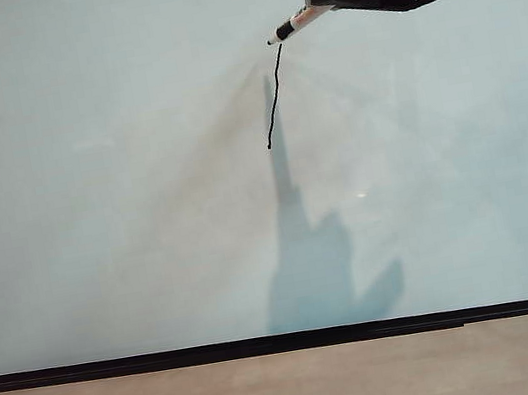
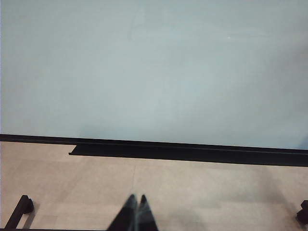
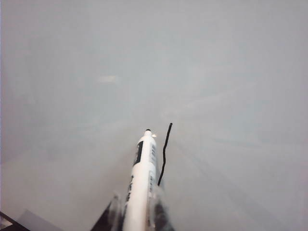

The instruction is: Pick up the pen on the shelf to the right of the whiteboard and write the letter A.

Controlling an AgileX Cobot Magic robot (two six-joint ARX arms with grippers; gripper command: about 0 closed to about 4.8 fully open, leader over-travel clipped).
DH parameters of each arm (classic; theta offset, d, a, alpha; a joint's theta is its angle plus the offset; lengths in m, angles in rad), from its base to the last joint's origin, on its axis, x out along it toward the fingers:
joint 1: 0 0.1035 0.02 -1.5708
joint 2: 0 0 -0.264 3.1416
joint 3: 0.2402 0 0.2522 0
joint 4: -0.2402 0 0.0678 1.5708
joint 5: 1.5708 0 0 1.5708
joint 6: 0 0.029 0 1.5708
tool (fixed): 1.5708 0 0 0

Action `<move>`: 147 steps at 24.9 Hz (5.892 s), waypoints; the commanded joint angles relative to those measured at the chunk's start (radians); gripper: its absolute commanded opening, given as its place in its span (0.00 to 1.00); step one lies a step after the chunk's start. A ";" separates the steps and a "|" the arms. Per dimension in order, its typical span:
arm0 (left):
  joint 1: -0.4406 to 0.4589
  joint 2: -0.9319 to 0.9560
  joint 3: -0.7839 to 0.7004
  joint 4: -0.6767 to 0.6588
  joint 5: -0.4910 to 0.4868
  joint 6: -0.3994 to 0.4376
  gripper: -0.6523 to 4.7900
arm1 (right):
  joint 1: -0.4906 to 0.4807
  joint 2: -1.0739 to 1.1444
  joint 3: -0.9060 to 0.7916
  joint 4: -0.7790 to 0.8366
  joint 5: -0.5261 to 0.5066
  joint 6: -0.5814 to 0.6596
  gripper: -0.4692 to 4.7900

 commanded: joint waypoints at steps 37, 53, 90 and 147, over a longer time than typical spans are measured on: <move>0.000 0.000 0.002 0.008 0.000 0.004 0.11 | -0.048 0.064 0.046 0.061 0.029 0.048 0.07; 0.000 0.000 0.002 0.008 0.000 0.004 0.11 | -0.048 0.046 0.033 0.000 0.056 0.038 0.07; 0.000 0.000 0.002 0.008 0.000 0.004 0.11 | -0.033 0.022 -0.072 -0.013 0.116 0.054 0.07; 0.000 0.000 0.002 0.008 0.000 0.004 0.11 | 0.113 -0.097 -0.071 -0.226 0.320 -0.004 0.07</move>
